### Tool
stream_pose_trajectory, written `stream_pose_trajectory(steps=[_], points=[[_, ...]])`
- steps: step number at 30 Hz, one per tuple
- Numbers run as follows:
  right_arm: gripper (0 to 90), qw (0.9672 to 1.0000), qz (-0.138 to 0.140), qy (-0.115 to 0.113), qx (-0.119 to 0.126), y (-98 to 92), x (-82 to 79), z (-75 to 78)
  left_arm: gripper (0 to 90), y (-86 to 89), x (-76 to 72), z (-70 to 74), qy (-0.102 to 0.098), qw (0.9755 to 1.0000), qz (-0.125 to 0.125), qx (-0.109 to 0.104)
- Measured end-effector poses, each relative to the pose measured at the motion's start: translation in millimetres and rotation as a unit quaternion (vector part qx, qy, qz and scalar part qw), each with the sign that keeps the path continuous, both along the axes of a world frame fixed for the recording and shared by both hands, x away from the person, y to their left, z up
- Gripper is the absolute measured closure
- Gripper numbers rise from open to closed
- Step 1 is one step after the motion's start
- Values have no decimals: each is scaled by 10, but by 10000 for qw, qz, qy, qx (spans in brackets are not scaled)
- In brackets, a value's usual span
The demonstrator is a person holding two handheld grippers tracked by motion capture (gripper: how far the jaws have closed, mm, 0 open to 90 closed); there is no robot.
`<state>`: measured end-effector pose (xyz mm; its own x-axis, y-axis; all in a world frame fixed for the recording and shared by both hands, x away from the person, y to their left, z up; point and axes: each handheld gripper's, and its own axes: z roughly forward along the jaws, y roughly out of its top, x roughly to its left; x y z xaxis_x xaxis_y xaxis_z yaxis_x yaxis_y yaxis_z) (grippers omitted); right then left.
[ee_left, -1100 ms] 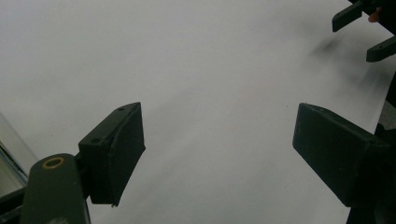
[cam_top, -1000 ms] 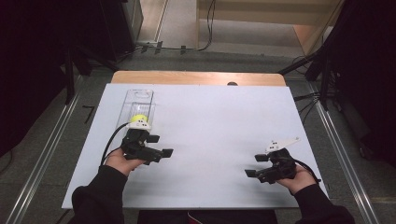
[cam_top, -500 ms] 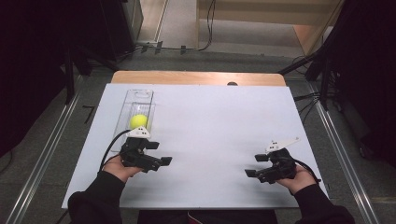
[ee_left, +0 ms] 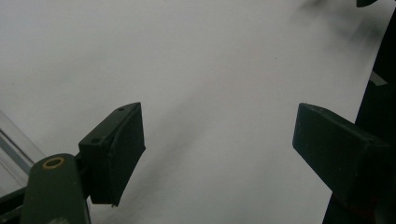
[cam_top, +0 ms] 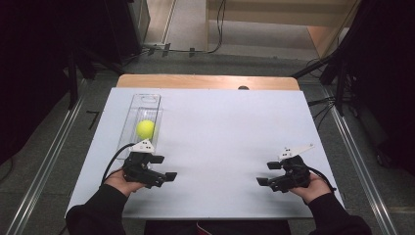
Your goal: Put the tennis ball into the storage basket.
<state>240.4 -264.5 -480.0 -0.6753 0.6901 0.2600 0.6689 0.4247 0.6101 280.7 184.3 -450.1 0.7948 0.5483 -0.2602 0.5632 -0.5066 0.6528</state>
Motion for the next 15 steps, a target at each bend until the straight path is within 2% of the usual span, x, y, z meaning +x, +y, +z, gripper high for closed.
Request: stream_pose_trajectory(steps=[15], points=[[204, 10000, -5, 5, -7, -3, -1, 0, 178, 103, -51, -77, 63, 9999, -39, 137]])
